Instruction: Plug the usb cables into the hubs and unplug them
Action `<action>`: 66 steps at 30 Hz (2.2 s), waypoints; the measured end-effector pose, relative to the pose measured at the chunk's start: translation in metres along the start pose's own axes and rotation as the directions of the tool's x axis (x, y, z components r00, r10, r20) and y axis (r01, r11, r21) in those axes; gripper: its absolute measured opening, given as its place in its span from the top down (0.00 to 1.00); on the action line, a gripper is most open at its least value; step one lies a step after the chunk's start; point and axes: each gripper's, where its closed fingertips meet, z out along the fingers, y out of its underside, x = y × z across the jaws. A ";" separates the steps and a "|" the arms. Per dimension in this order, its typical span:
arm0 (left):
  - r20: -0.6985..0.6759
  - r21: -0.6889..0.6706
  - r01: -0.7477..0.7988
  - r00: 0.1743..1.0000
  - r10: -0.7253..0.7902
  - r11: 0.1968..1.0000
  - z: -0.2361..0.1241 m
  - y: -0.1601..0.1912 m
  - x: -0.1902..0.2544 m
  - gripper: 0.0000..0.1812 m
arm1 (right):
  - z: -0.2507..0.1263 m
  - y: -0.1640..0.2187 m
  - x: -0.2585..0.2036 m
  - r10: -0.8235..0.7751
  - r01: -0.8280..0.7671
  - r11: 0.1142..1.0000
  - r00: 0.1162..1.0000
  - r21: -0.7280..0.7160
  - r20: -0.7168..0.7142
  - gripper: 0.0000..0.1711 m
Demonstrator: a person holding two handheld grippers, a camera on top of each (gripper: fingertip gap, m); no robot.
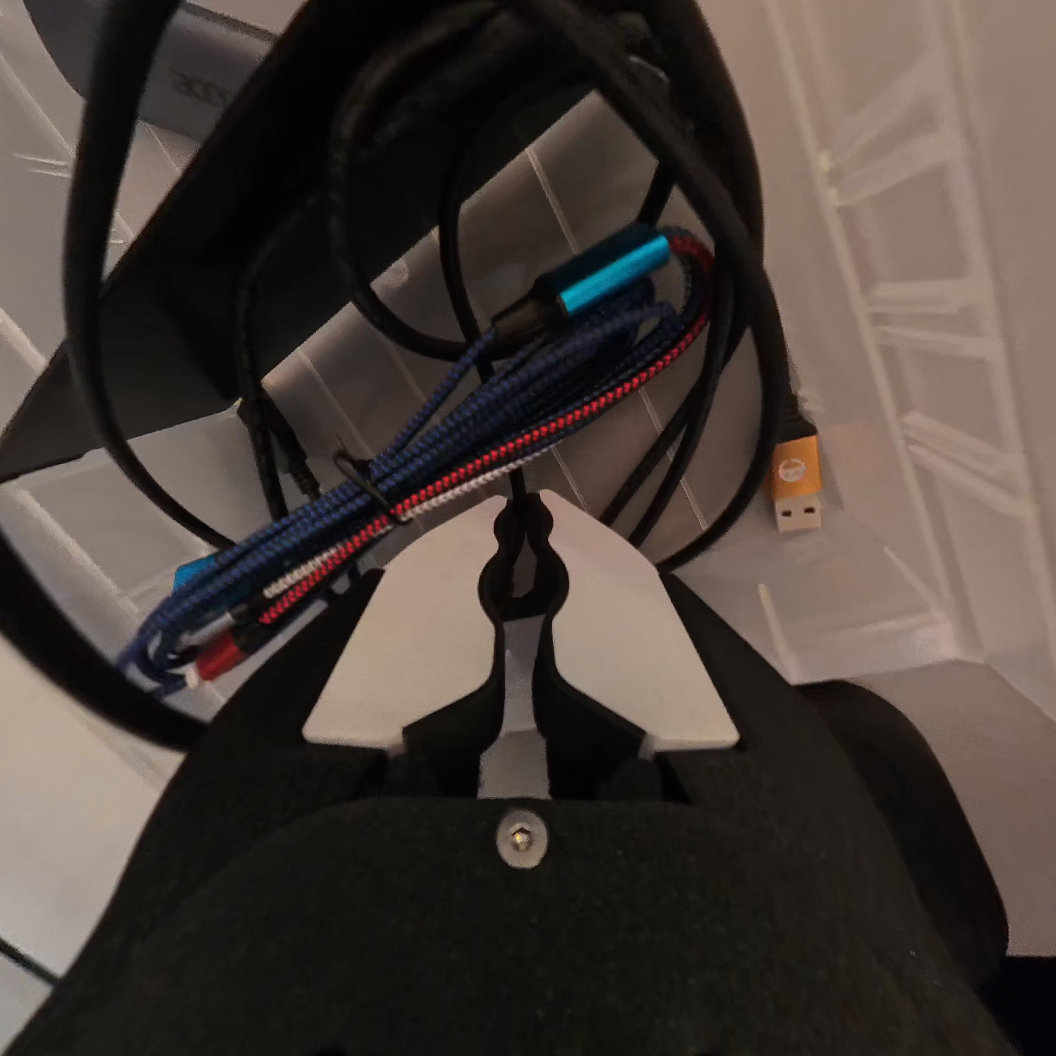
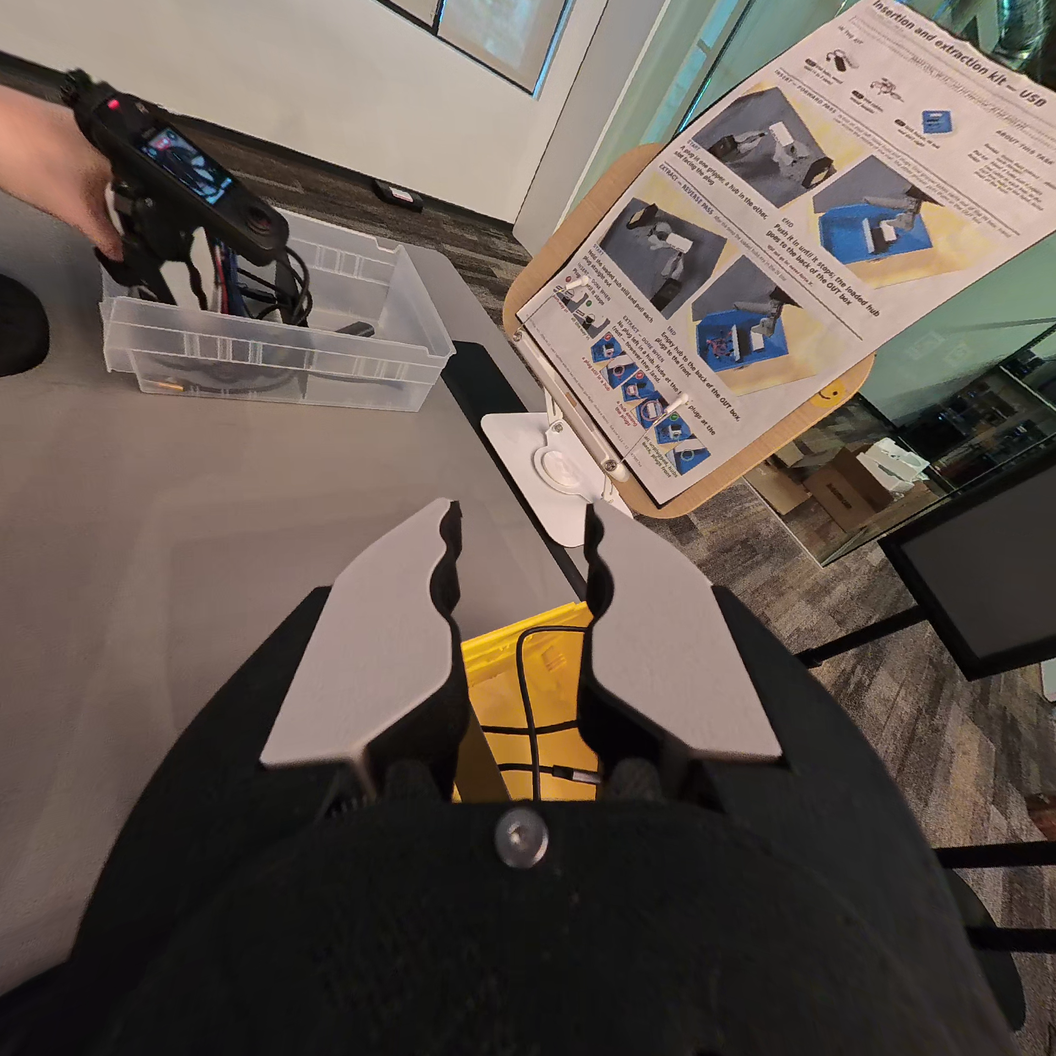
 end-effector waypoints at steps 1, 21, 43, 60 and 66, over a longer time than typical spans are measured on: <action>0.009 -0.010 -0.016 1.000 0.016 1.000 -0.004 0.001 0.000 0.98 | 0.000 0.000 0.000 -0.001 0.001 1.000 1.000 0.000 0.000 0.76; 0.027 -0.323 -0.141 0.987 0.158 0.936 -0.094 0.025 -0.013 0.98 | 0.001 0.007 -0.002 -0.014 0.015 1.000 1.000 -0.028 0.020 0.76; -0.235 0.060 0.324 0.924 -0.303 0.944 -0.044 0.067 0.030 0.96 | -0.007 0.005 -0.005 -0.037 0.038 0.999 0.999 -0.025 0.017 0.76; -0.036 0.057 0.226 0.974 -0.224 0.972 -0.042 0.089 0.006 0.98 | 0.002 0.009 -0.009 -0.056 0.058 0.997 0.998 -0.055 0.032 0.76; 0.138 -0.001 0.110 0.985 -0.108 0.994 -0.113 0.107 -0.025 0.98 | 0.006 0.013 -0.009 -0.059 0.062 0.995 0.998 -0.079 0.033 0.76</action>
